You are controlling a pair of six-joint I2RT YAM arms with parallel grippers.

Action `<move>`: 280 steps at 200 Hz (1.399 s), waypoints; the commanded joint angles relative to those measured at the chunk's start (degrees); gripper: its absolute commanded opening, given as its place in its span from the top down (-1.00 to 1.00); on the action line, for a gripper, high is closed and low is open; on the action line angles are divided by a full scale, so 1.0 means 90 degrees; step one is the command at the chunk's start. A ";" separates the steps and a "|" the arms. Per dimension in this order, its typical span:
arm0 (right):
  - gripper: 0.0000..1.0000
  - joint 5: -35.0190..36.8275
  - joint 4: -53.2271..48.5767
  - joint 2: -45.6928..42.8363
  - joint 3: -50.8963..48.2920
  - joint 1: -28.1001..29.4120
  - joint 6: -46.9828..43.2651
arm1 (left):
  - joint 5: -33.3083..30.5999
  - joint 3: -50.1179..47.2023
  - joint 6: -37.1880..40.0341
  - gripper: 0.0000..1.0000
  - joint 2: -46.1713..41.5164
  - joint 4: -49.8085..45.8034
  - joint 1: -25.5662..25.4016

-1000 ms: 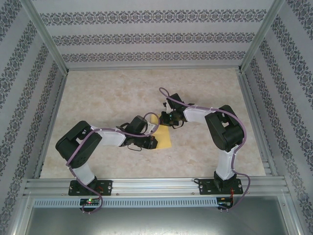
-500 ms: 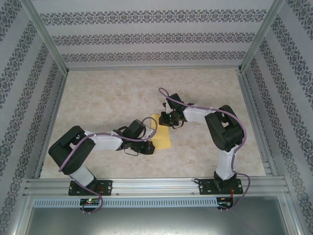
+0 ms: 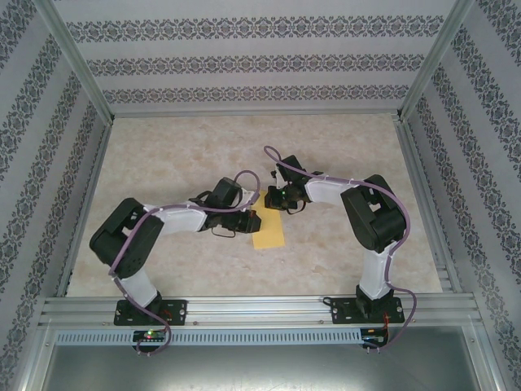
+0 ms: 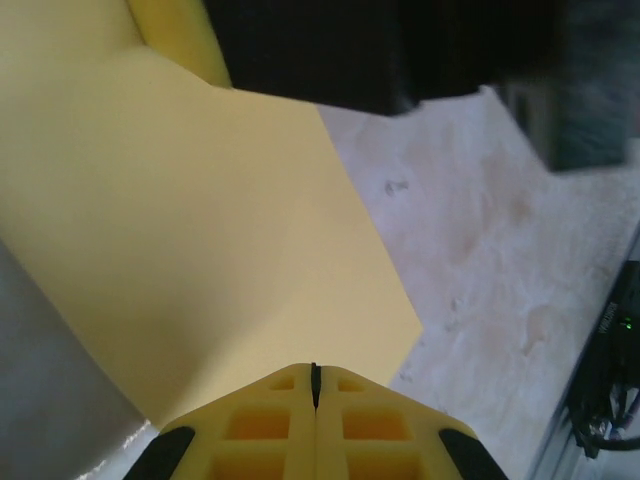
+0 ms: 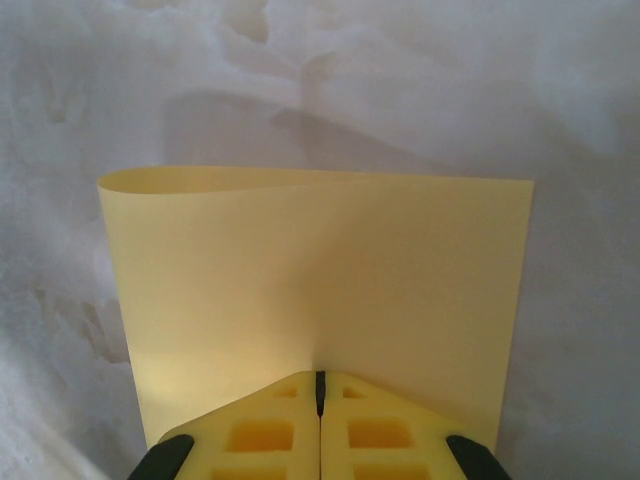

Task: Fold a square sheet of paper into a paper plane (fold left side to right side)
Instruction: Hold the square sheet of paper at the center of the table.

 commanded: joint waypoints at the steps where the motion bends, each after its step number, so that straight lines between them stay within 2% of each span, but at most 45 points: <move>1: 0.89 0.0362 -0.0452 0.0075 0.0029 0.0054 -0.0127 | 0.0157 0.0270 0.0079 0.87 0.0316 0.0207 0.0032; 79: 0.81 0.0483 -0.0383 -0.0287 0.0334 0.0055 -0.0280 | -0.0266 0.0430 0.0311 0.88 0.0780 -0.0430 -0.0109; 114: 0.58 0.0797 -0.0505 -0.0983 0.0393 0.0034 -0.0405 | -0.0406 0.0199 0.0121 0.89 0.0787 -0.0268 -0.0173; 129: 0.57 0.0860 -0.0545 -0.1390 0.0118 0.0034 -0.0367 | -0.0445 0.0162 0.0085 0.90 0.0787 -0.0245 -0.0206; 169: 0.79 0.0736 -0.0530 -0.2562 -0.1249 0.0284 -0.0026 | -0.0512 0.0203 0.0119 0.90 0.0771 -0.0335 -0.0274; 194: 0.88 0.0649 -0.0431 -0.2947 -0.1935 0.0542 0.0256 | -0.0535 0.0235 0.0156 0.90 0.0716 -0.0397 -0.0290; 242: 0.89 0.0573 -0.0165 -0.2472 -0.2411 0.0738 0.0497 | -0.0608 0.0258 0.0167 0.90 0.0648 -0.0438 -0.0298; 280: 0.89 0.0688 -0.0363 -0.2097 -0.2410 0.0763 0.0402 | -0.0518 0.0410 0.0175 0.90 0.0531 -0.0505 -0.0290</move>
